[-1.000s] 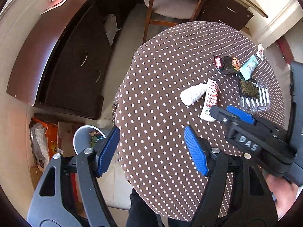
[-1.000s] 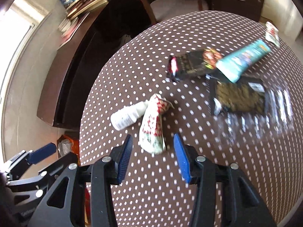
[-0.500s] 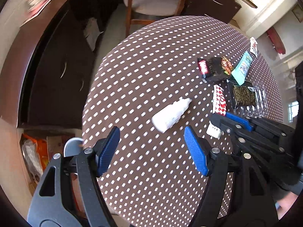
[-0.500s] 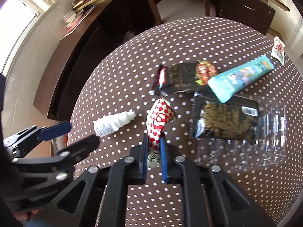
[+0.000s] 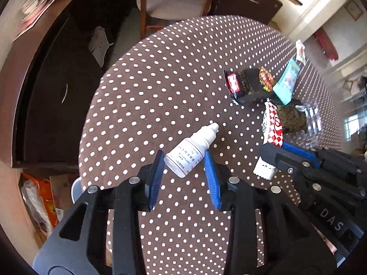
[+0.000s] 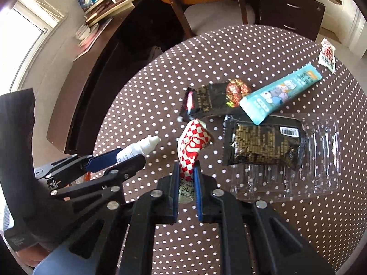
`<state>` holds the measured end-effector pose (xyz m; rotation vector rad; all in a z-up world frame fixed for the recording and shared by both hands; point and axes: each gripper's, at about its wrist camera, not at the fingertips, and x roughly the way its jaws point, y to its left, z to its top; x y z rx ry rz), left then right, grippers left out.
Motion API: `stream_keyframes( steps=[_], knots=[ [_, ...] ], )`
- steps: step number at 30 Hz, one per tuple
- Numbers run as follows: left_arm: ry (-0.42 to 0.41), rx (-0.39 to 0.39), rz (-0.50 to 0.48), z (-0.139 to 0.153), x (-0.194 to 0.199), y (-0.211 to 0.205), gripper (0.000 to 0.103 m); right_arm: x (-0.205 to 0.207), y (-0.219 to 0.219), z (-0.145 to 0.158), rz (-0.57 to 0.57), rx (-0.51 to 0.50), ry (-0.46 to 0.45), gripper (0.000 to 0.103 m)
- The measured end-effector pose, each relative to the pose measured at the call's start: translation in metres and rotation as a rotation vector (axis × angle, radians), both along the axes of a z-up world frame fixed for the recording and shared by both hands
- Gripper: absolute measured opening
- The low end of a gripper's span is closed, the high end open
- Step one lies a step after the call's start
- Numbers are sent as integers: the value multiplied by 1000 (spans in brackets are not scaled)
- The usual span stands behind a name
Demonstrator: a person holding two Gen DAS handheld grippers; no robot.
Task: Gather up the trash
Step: 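Grasp the red-checkered packet with right tool while left grasps the white dropper bottle, then carry the checkered packet and dropper bottle with both tools to the bin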
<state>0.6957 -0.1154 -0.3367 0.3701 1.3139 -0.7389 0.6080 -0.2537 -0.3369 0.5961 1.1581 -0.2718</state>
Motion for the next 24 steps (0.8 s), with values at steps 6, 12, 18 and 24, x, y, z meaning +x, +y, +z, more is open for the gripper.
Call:
stream_keyframes(
  steps=[6,12,18,24],
  knots=[
    [2,-24,73,24,5,44,35,12,28,18,26,1,-30,12],
    [-14,-35,171,44,10,104,35,32,79,33,108,2,-58,12],
    [-22,-18,304,54,19,192,35,58,149,42,221,28,-60,12],
    [-16,4,456,56,23,288,35,84,230,41,353,65,-42,12]
  ],
)
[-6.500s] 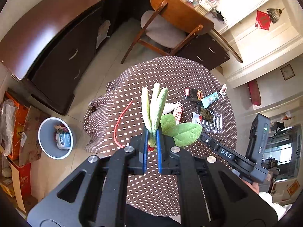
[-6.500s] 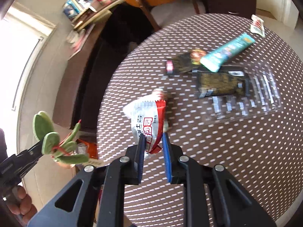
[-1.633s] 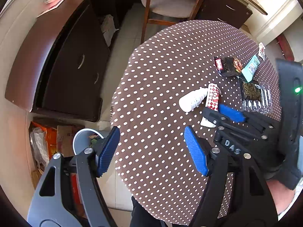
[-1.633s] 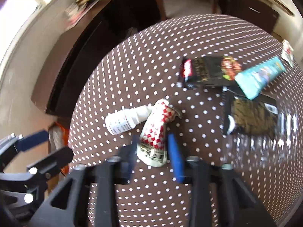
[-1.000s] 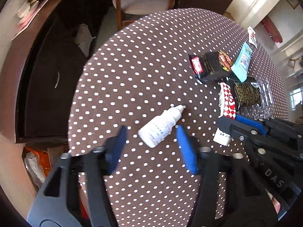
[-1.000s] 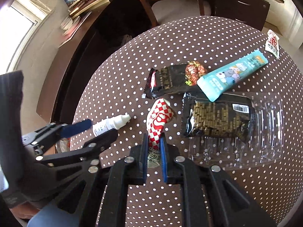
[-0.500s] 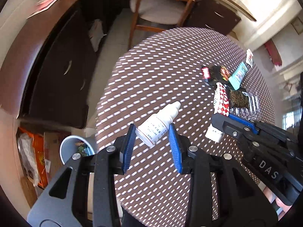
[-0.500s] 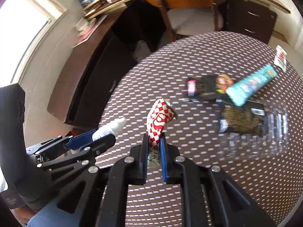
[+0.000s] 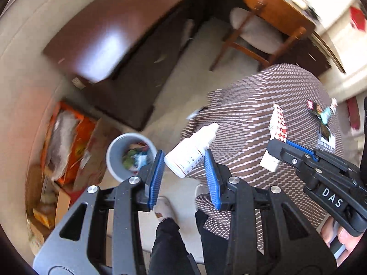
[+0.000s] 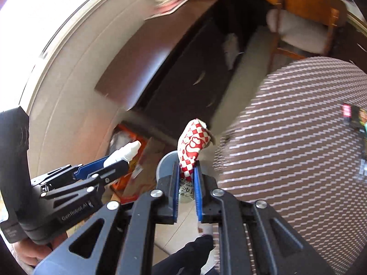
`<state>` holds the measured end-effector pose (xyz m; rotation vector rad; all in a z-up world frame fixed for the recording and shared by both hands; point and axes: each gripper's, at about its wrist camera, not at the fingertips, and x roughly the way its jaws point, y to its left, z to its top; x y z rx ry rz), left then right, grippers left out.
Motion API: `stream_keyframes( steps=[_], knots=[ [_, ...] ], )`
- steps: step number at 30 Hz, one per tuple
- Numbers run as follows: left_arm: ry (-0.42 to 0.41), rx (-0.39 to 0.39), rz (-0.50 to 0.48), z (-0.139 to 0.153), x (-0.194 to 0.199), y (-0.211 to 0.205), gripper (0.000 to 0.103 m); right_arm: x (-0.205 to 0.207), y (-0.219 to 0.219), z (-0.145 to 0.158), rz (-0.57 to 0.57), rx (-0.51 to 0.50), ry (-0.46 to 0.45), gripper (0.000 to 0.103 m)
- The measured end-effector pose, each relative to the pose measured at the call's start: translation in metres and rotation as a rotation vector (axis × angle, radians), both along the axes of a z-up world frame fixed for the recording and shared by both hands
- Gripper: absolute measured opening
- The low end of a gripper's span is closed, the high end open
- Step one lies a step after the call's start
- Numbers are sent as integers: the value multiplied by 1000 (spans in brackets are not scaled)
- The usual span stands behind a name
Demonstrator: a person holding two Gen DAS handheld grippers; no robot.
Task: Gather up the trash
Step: 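Carry the checkered packet and dropper bottle with both tools to the bin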
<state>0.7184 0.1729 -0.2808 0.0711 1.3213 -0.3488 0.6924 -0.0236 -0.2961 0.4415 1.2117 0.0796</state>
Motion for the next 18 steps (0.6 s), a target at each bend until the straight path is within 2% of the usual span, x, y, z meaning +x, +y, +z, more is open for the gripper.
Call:
stream_keyframes(
  steps=[9,18],
  knots=[
    [7,4,193,1,0,118,35,38,129,-6,205,17,28,12],
    [1,-17,291,6,0,187,35,62,205,-10,316,-1,43,12]
  ],
)
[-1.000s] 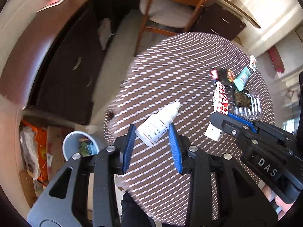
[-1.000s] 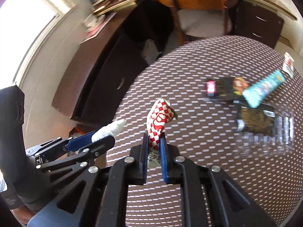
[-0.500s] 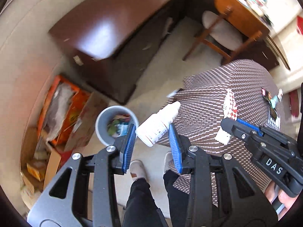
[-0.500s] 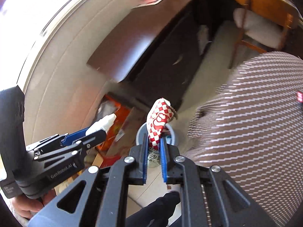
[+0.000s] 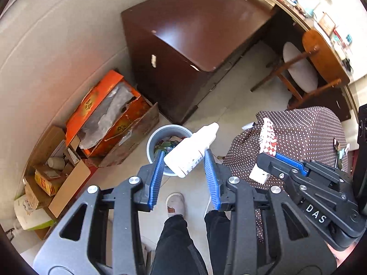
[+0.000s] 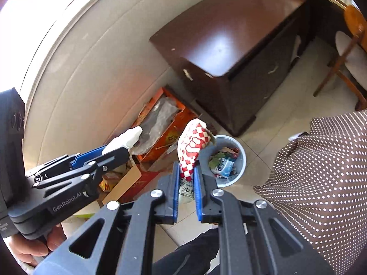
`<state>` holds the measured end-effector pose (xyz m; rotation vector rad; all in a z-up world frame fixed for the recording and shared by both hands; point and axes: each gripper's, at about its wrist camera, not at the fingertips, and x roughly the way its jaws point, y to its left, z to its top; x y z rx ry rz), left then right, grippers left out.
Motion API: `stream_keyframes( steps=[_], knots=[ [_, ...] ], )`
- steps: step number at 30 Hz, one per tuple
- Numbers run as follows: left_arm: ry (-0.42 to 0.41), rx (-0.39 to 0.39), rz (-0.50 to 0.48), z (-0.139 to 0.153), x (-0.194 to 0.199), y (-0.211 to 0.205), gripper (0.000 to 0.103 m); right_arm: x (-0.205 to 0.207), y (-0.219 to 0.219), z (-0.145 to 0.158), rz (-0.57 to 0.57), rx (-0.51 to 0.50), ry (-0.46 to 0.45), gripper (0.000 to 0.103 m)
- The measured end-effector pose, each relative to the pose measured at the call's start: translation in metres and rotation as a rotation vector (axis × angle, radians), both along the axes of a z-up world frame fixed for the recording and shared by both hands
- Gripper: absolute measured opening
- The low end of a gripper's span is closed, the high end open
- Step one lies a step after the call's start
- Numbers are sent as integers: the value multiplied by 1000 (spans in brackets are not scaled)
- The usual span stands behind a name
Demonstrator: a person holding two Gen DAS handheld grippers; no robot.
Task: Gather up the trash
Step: 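Carry the checkered packet and dropper bottle with both tools to the bin, then open the right tool dropping the checkered packet into the bin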
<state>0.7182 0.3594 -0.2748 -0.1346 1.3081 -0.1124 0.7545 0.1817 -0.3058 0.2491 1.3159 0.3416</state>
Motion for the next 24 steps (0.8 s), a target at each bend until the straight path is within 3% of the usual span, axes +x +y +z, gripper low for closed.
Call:
stream_keyframes(
  steps=[10,19,24],
  knots=[
    [-10,-19,31,1,1,29,35,7,36,-3,48,-24,-5,12],
    [-21,-9,39,5,3,39,35,17,48,4,49,-42,-31,28],
    [-22,-6,40,6,3,39,35,18,50,5,54,-40,-34,28]
  ],
)
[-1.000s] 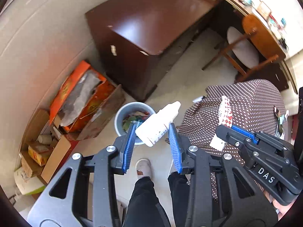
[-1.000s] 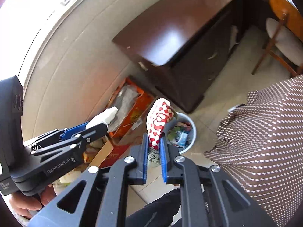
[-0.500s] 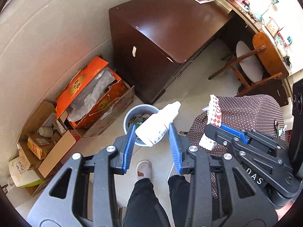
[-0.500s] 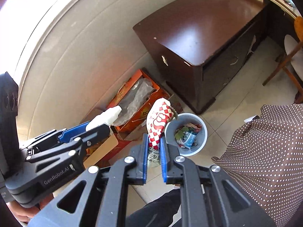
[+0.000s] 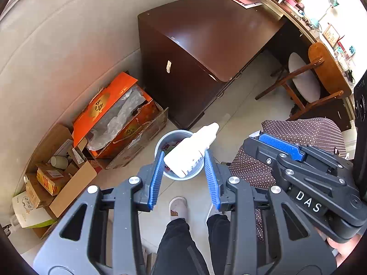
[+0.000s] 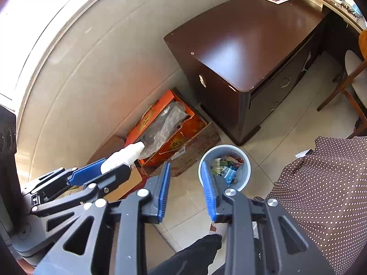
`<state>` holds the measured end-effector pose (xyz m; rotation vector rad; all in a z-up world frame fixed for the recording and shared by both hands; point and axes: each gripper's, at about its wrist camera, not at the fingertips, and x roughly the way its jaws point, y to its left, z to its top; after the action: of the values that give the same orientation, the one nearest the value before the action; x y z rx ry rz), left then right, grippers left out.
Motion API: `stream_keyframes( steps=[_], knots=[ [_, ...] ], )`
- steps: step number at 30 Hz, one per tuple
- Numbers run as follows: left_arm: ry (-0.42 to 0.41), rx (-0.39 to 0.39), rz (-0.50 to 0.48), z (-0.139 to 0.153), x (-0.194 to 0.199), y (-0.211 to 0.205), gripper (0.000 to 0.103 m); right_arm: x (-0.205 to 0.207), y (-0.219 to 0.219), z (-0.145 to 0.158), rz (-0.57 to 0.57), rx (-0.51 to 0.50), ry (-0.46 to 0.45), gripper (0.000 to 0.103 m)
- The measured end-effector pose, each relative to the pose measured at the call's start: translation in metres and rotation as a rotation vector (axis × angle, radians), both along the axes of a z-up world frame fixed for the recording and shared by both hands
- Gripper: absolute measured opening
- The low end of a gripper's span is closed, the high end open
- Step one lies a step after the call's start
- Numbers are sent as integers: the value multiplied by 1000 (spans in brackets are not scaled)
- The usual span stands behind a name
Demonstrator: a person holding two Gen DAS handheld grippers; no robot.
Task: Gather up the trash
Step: 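Open the right tool dropping the checkered packet into the bin, then open the left tool dropping the dropper bottle into the bin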
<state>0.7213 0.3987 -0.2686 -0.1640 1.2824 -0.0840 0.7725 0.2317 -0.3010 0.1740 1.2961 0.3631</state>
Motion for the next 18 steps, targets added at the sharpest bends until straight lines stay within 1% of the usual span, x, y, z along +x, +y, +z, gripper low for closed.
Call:
stream_keyframes(
  steps=[8,18],
  knots=[
    [4,6,-22,0,3,-8,35,-4,-10,1,-25,-5,3,29],
    [22,16,-75,-4,6,-31,35,-13,-41,4,-92,-1,-2,30]
  ],
)
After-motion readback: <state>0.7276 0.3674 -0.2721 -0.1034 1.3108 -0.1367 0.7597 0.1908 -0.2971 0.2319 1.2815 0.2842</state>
